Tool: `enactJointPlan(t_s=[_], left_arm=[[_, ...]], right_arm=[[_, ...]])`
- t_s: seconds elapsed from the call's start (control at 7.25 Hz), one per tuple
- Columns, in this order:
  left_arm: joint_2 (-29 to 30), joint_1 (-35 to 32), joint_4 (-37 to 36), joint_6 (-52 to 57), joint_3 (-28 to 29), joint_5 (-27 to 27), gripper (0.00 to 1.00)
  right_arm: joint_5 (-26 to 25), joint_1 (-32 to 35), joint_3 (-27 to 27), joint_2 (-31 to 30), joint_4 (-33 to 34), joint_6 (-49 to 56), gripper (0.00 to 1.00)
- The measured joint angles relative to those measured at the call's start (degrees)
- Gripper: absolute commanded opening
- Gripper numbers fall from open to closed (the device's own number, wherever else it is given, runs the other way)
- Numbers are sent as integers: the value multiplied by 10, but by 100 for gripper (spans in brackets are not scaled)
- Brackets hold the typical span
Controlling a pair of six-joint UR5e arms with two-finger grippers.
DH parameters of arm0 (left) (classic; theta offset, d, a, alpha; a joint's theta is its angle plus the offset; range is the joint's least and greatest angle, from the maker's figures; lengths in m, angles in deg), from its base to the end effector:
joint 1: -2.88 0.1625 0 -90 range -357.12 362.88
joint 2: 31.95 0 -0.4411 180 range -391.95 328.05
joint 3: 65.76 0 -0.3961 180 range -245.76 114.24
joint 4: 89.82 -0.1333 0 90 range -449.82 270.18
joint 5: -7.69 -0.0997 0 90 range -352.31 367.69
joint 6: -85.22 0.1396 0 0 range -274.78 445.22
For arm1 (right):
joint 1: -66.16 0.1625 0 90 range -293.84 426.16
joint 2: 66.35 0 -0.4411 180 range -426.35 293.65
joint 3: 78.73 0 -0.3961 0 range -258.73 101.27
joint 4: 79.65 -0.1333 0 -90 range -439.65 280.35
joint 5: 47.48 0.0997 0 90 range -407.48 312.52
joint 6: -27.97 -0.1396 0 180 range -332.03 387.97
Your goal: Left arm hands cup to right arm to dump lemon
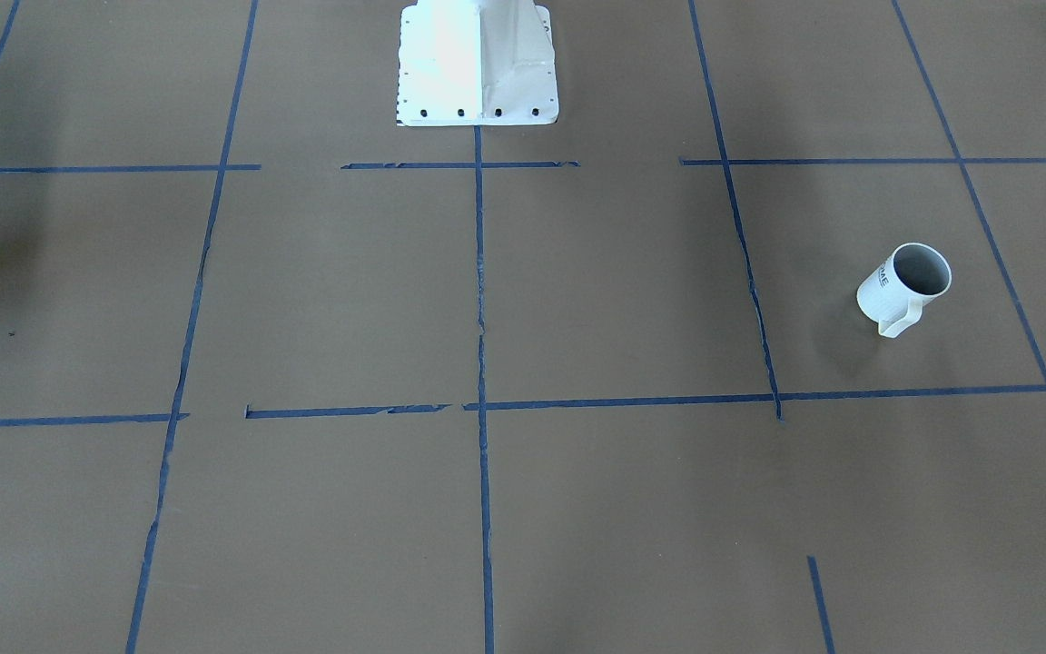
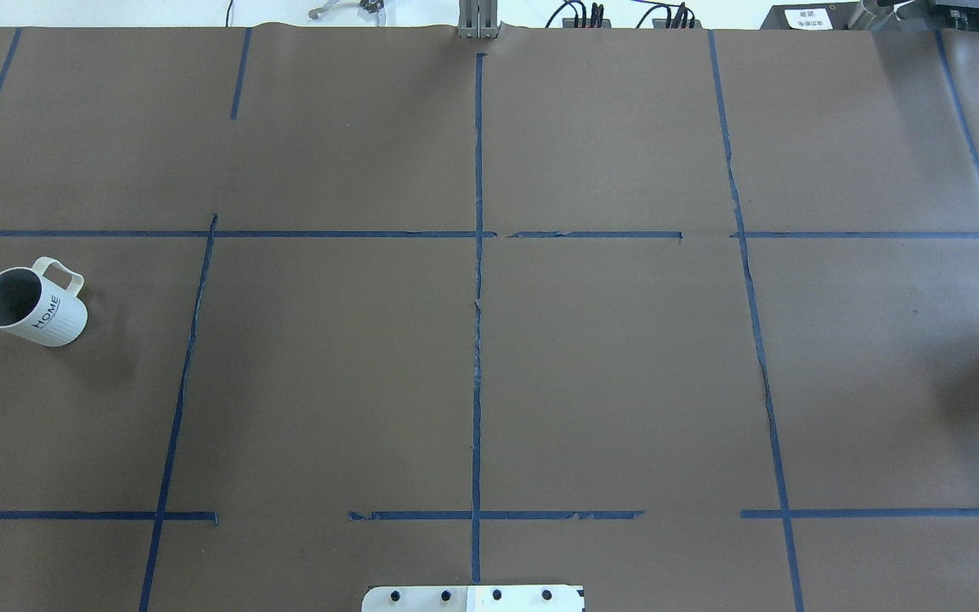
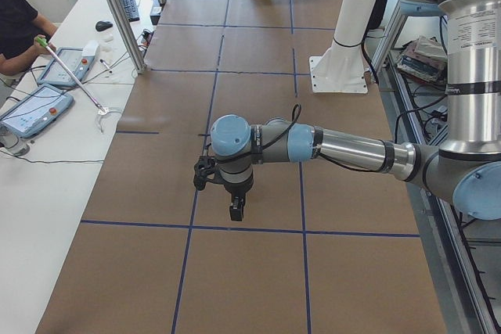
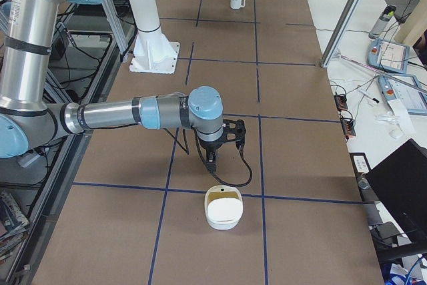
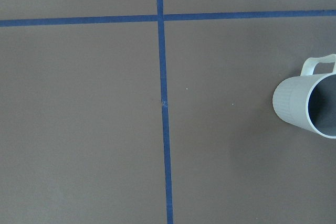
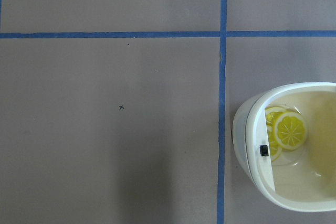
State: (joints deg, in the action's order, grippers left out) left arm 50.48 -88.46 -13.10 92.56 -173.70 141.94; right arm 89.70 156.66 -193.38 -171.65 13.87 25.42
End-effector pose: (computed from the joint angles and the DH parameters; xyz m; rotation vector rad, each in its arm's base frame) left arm -0.0458 -0.4251 0.6334 0.0103 0.7738 0.0798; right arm 0.0342 -0.3830 0.6079 0.0812 -0.8242 0.0083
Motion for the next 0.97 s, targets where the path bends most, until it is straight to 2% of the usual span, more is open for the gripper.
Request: enactJointPlan(t_s=[0.41,0.97], left_arm=[[-5,0,42,10,-1,-2,100],[-1,1,46,20,0,1,100]], right_arm=[[-4,0,0,0,0,4,100],[-8,-1,2,-1,0,4,100]])
